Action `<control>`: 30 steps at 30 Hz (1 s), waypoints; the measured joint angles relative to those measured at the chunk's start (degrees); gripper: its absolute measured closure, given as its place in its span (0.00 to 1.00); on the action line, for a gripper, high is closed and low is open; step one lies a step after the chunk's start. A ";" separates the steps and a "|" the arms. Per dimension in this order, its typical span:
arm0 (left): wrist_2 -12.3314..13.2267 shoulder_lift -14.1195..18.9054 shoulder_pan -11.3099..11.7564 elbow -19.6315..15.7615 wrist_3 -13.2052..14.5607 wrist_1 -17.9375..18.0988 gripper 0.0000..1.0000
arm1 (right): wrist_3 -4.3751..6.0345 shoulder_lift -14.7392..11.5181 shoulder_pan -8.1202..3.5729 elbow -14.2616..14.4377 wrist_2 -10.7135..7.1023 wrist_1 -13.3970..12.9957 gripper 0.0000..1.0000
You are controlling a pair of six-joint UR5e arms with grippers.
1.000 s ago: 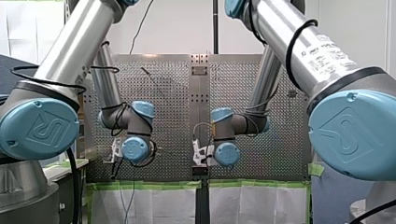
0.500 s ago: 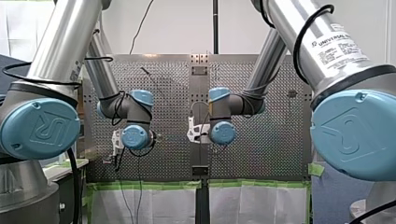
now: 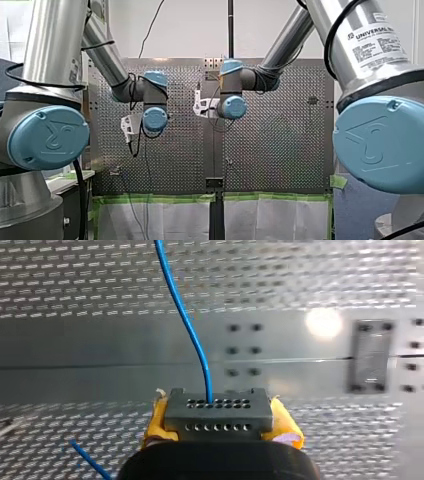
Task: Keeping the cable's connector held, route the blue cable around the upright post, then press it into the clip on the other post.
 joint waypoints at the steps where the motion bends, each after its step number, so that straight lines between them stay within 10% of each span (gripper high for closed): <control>1: -0.36 0.60 0.41 0.59 -0.01 -0.62 1.00 | 0.07 -0.75 -0.12 -0.75 -0.10 0.74 1.00; 30: 11.90 17.68 16.17 14.24 -1.53 -17.70 1.00 | 2.81 -0.71 -0.84 -16.83 -6.35 10.12 1.00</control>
